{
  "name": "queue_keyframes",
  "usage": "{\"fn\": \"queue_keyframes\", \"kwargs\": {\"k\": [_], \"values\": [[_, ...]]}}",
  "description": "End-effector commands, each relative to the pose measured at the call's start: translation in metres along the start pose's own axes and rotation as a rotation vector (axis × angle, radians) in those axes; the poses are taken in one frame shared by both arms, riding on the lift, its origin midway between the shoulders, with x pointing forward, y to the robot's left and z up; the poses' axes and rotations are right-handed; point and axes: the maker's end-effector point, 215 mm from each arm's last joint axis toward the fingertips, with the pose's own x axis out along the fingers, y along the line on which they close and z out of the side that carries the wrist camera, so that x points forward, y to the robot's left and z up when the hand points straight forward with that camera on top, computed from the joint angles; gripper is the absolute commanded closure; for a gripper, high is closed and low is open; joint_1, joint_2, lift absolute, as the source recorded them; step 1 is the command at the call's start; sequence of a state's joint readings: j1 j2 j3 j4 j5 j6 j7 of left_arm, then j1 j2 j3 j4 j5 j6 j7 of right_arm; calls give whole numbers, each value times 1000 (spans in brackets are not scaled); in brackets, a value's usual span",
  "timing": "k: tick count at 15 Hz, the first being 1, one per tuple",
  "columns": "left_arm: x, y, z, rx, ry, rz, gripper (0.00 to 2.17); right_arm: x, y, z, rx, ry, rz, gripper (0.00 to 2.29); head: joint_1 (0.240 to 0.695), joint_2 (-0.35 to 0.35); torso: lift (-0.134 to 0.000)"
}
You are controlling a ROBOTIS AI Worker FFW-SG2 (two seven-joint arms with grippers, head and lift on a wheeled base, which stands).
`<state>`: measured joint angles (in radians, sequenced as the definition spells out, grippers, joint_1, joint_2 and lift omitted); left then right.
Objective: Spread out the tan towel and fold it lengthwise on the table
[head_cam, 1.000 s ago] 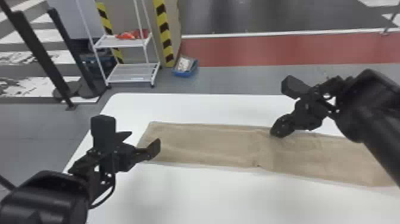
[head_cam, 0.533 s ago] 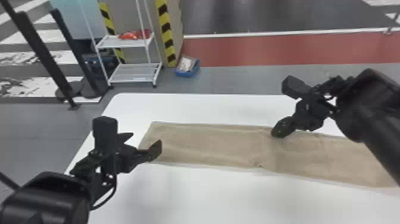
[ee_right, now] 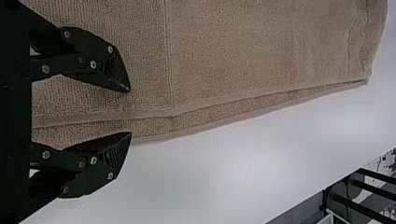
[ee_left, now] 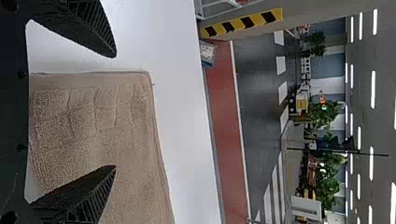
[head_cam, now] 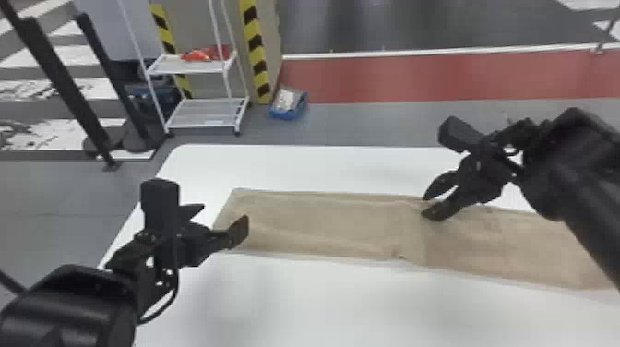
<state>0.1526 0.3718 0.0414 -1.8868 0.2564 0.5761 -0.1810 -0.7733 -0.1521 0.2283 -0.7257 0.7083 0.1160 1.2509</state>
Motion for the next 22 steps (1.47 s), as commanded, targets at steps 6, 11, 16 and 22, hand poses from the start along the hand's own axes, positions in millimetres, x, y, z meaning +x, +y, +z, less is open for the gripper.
{"fn": "queue_keyframes", "kwargs": {"k": [6, 11, 16, 22], "values": [[1, -1, 2, -1, -4, -2, 26, -2, 4, 1, 2, 2, 24, 1058, 695, 126, -124], [0, -2, 2, -4, -4, -5, 26, 0, 3, 1, 11, -6, 10, 832, 695, 125, -124], [0, -8, -2, -3, 3, -14, 26, 9, 4, 22, 7, -59, 0, 572, 695, 129, -124], [-1, -9, -1, -1, 0, -22, 26, 19, 8, 40, 5, -88, 6, 579, 695, 150, -124]]}}
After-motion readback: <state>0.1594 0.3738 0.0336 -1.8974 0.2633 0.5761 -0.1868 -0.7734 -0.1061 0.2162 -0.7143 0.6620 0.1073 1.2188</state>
